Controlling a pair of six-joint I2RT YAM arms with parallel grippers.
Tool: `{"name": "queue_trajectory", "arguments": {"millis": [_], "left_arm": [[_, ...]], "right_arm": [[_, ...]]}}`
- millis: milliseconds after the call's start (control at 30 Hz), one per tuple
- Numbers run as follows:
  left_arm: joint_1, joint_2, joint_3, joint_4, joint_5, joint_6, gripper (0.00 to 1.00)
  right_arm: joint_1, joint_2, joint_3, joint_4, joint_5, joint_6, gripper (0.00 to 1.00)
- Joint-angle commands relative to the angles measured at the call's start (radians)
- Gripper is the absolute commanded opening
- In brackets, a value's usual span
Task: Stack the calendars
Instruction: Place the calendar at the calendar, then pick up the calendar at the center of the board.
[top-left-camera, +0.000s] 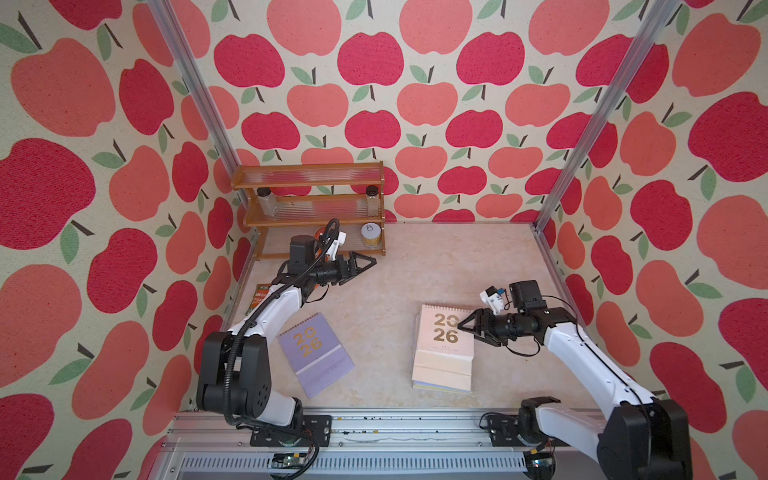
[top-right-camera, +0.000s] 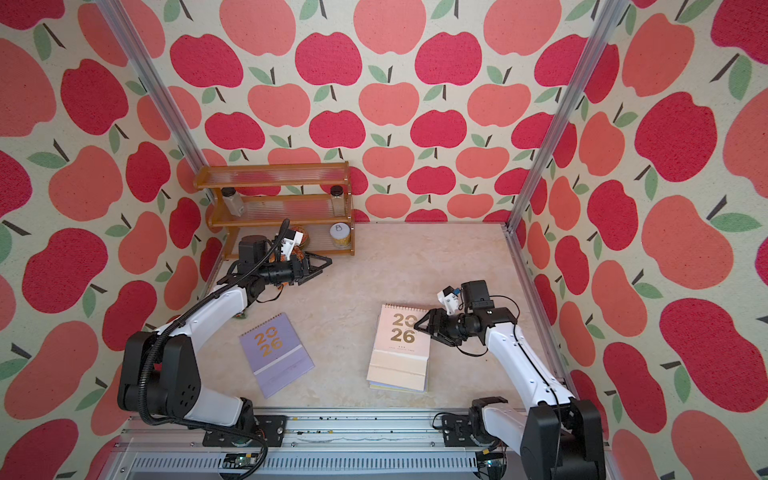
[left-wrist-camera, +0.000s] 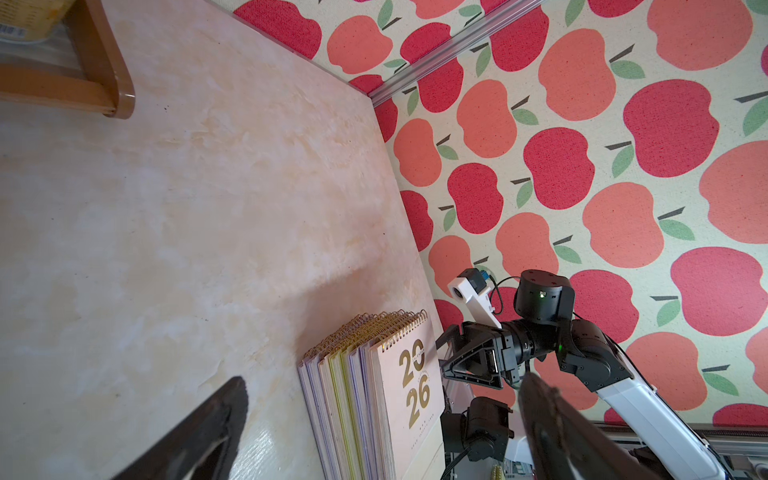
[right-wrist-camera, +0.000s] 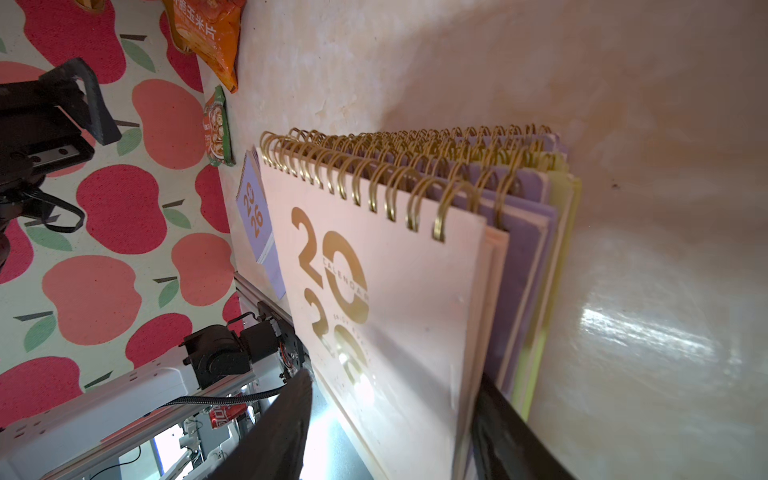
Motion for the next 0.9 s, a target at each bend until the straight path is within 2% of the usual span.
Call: {"name": "queue_trajectory", "arguments": {"millis": [0,200,267,333,433,633,700,867], "left_arm": [[0.001,-0.013,0.036,-0.047,-0.003,0.041,1.00],[0.024,-0.035,0.051,-0.121,-0.026,0.074,0.99],[0.038,-0.054,0.075,-0.211,-0.063,0.109,0.99],[0.055,-0.081,0.126,-0.383,-0.172,0.167,0.99],[0.072,-0.120,0.211,-0.646,-0.415,0.221,0.99],[0.105,-0.233,0.239,-0.987,-0.871,0.121,0.99],[0.130,-0.287,0.213,-1.057,-0.947,0.078,0.99],[0.197,-0.381,0.176,-1.203,-1.017,-0.018,0.99]], "right_arm": [[0.006,-0.010,0.044,-0.075,0.111,-0.049,0.64],[0.006,-0.033,0.102,-0.144,0.267,-0.091,0.68],[0.014,-0.031,0.140,-0.152,0.311,-0.111,0.68],[0.036,-0.013,0.198,-0.150,0.340,-0.137,0.68],[0.103,0.056,0.316,-0.128,0.346,-0.187,0.68],[0.274,0.309,0.563,-0.028,0.319,-0.210,0.69],[0.337,0.410,0.661,0.008,0.285,-0.214,0.69],[0.459,0.641,0.847,0.047,0.180,-0.240,0.69]]}}
